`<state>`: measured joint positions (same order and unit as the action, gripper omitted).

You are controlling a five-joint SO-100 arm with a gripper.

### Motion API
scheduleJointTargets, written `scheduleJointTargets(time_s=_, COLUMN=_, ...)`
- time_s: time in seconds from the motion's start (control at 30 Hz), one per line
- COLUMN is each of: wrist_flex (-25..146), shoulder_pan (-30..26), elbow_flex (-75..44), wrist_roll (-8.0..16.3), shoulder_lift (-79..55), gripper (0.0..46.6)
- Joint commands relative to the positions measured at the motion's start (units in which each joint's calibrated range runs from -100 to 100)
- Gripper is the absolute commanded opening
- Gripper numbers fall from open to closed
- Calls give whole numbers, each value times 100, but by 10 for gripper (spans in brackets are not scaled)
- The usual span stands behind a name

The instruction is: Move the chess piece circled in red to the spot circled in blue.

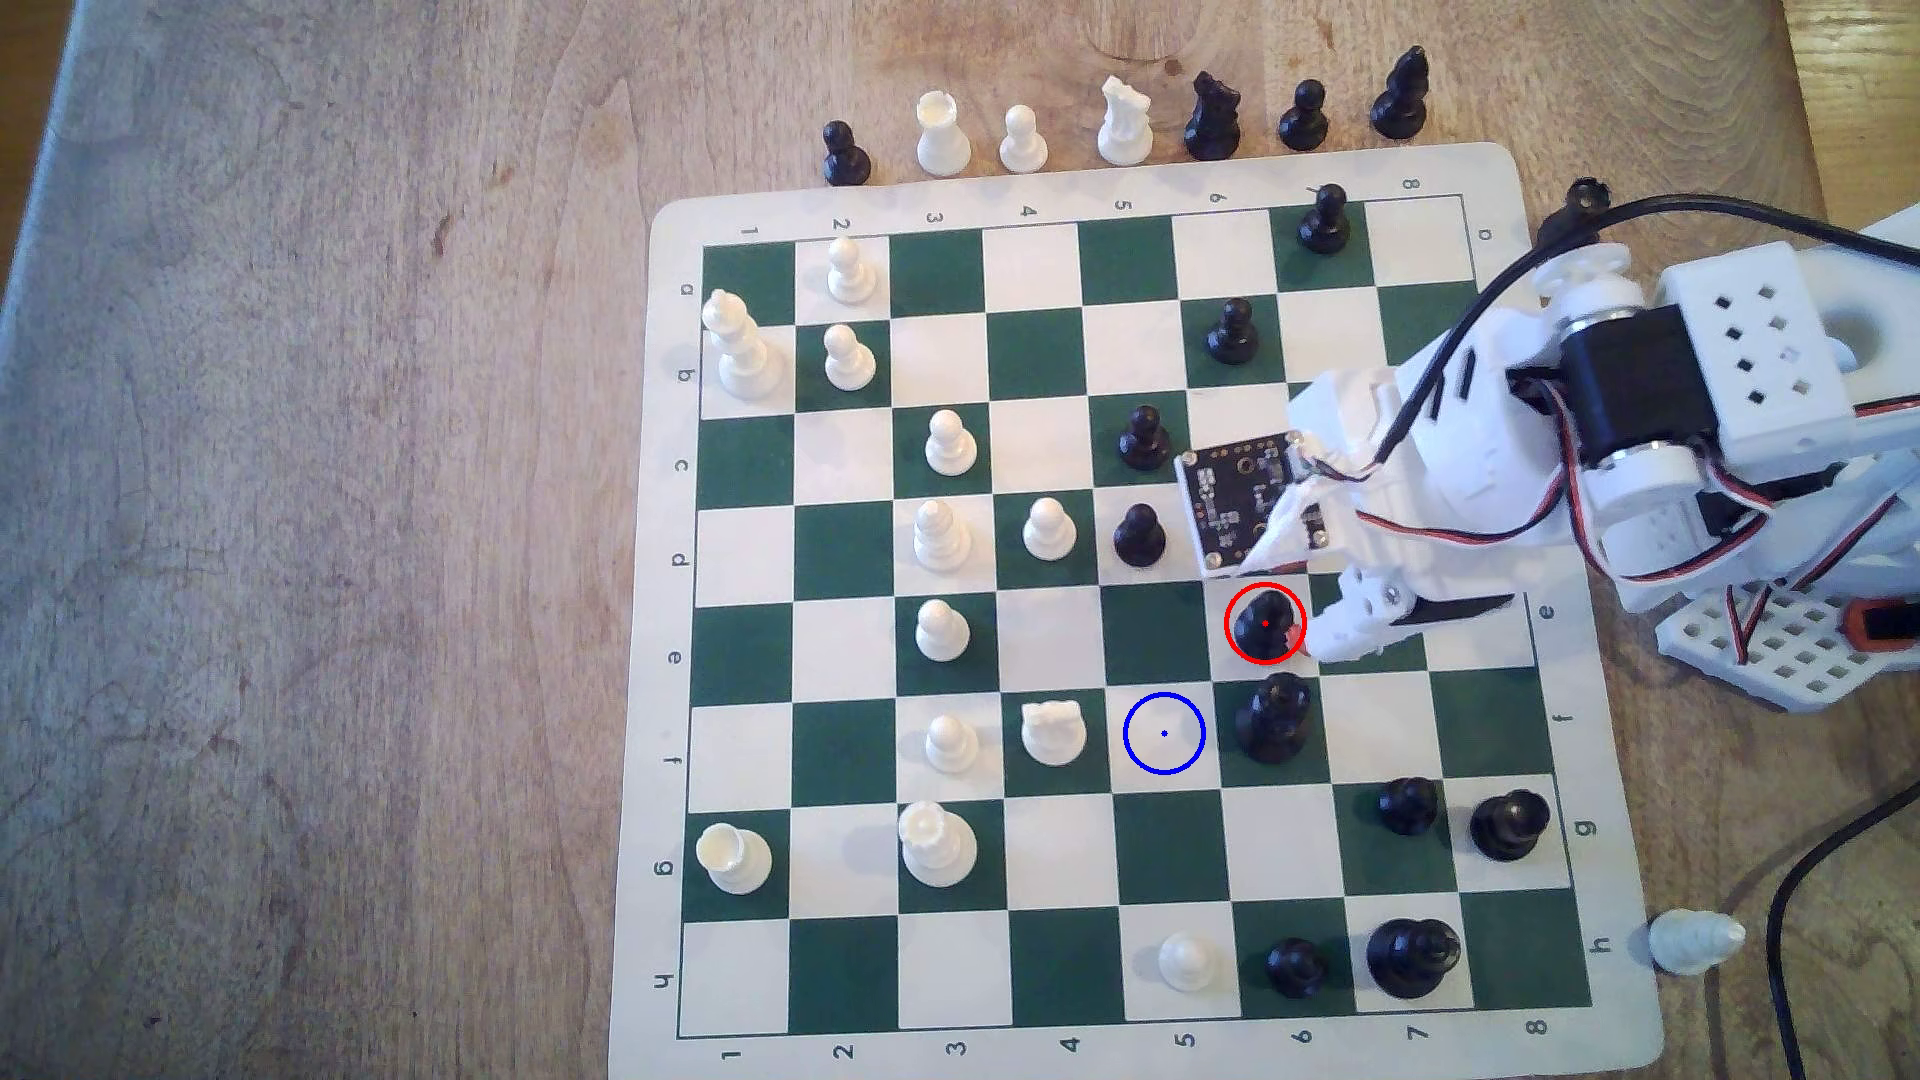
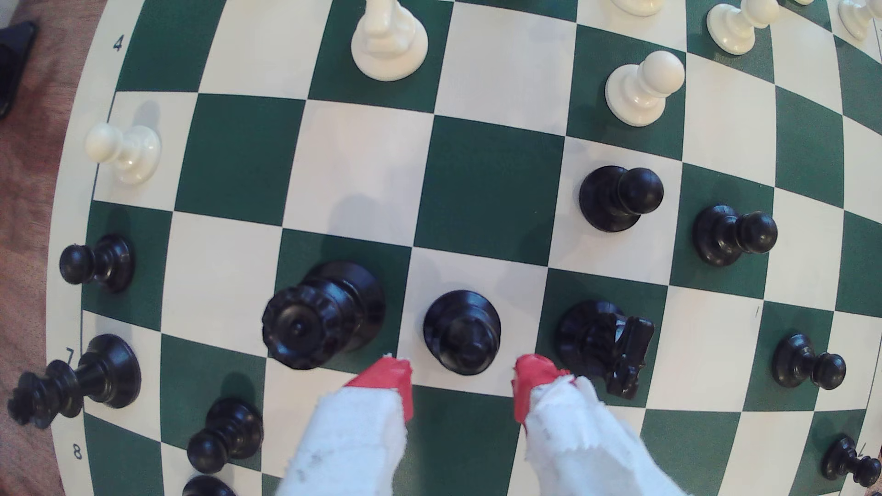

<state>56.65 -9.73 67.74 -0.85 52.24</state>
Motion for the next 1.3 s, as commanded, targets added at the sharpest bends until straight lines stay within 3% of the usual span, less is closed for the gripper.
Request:
scheduleJointTargets(time_s=0.0, wrist_flex=-137, shoulder_pan=31, elbow_flex=-137, wrist_roll=-24, shoulder_lift=-173, gripper=128)
scheduleJointTargets(time_s=1.0, wrist_flex=-858, shoulder_pan=47, elbow_flex=-246, wrist_roll=-59, shoulder_lift=-1082, gripper=124)
scheduleJointTargets(time_s=1.27, wrist_flex=-809, shoulder_pan=54, elbow_flex=-255, wrist_roll=-132, shoulder_lift=-1090, gripper=84)
